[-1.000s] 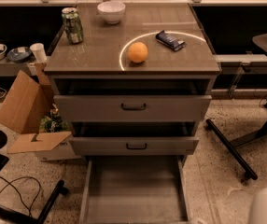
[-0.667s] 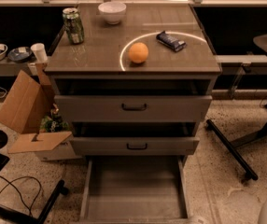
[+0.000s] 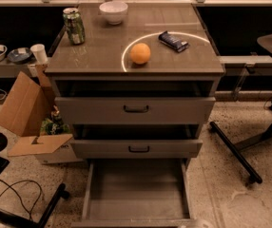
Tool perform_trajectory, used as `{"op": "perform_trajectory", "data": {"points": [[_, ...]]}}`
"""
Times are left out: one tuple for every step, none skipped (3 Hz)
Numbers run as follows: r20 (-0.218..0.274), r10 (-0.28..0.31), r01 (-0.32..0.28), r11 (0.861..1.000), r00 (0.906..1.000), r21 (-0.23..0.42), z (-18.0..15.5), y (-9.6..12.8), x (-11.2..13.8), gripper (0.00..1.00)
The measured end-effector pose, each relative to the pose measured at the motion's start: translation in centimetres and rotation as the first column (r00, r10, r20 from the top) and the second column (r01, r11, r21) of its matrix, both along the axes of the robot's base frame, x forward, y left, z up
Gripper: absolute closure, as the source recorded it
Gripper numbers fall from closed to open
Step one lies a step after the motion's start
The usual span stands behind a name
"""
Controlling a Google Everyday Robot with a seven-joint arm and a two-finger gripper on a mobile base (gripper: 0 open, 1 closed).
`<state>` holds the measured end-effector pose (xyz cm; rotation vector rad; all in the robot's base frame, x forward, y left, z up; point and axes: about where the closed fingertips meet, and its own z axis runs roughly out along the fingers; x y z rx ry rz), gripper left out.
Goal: Close bottom drawer
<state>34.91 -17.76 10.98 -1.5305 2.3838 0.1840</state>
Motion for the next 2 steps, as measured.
{"op": "perform_trajectory", "data": {"points": [[0.088,-0.025,0.024,1.000,0.9958,0.010,1.84,0.26,2.32,1.00],[0.088,-0.025,0.024,1.000,0.9958,0.010,1.84,0.26,2.31,1.00]]}}
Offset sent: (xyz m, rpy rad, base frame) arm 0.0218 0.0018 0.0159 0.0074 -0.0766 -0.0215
